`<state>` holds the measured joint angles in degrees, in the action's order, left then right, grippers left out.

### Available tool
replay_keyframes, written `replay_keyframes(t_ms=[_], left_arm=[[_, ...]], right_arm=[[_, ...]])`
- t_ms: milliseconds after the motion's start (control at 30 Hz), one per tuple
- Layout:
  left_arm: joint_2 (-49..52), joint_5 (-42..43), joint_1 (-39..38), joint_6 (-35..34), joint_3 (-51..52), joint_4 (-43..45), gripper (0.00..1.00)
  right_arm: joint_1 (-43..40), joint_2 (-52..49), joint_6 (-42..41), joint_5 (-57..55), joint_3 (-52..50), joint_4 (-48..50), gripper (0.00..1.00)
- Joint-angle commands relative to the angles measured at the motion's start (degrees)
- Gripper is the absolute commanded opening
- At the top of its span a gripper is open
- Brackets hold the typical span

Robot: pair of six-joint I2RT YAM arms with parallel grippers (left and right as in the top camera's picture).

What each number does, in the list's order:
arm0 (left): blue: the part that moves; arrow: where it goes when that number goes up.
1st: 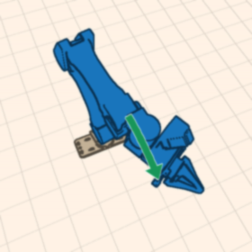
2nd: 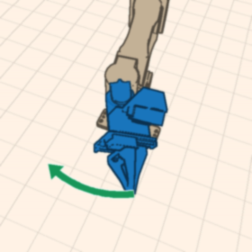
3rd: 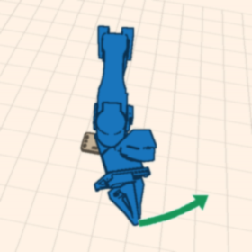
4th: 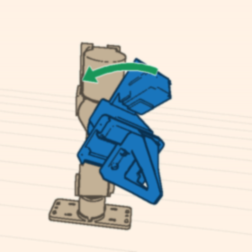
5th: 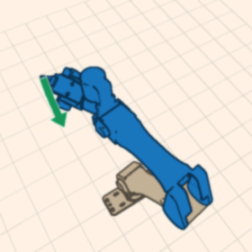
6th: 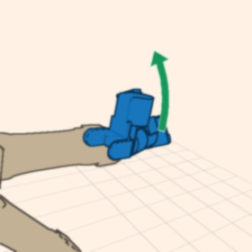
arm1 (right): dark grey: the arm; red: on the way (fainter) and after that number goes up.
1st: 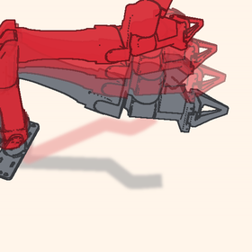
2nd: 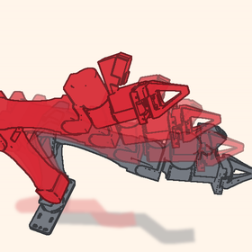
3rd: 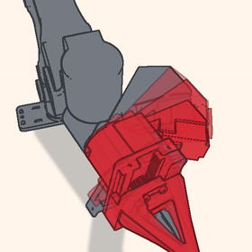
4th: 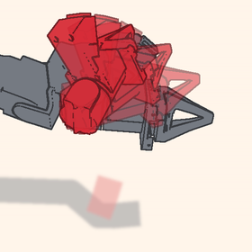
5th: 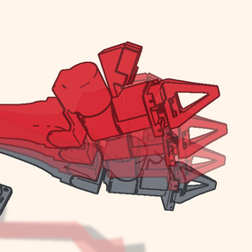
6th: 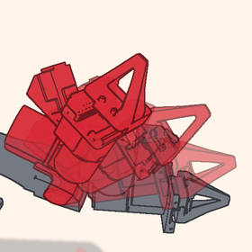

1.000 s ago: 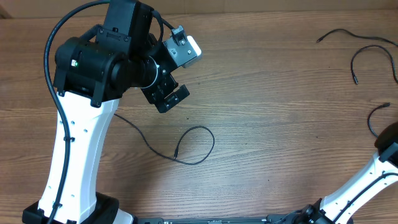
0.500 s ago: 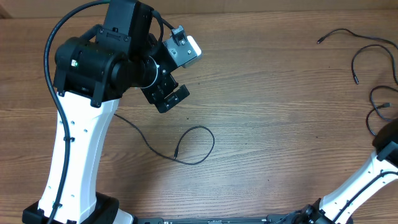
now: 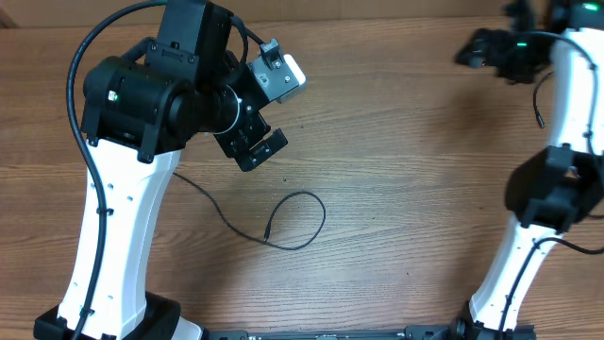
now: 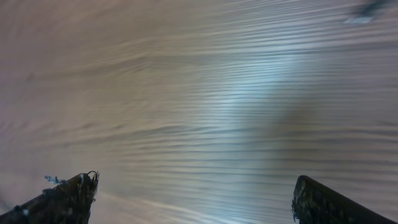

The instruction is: Untangle cables

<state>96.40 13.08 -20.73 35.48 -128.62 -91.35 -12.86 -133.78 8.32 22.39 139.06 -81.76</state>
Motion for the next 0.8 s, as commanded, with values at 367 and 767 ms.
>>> replay_keyframes(t_ms=[367,767], left_arm=[[-0.2,-0.6,0.1,-0.6,-0.6,0.5,1.00],[-0.2,4.2,0.1,-3.4,-0.6,0.5,0.99]], right_arm=[[12.9,2.0,4.1,0.6,1.1,-1.3,1.00],[13.5,2.0,4.2,0.6,1.1,-0.3,1.00]])
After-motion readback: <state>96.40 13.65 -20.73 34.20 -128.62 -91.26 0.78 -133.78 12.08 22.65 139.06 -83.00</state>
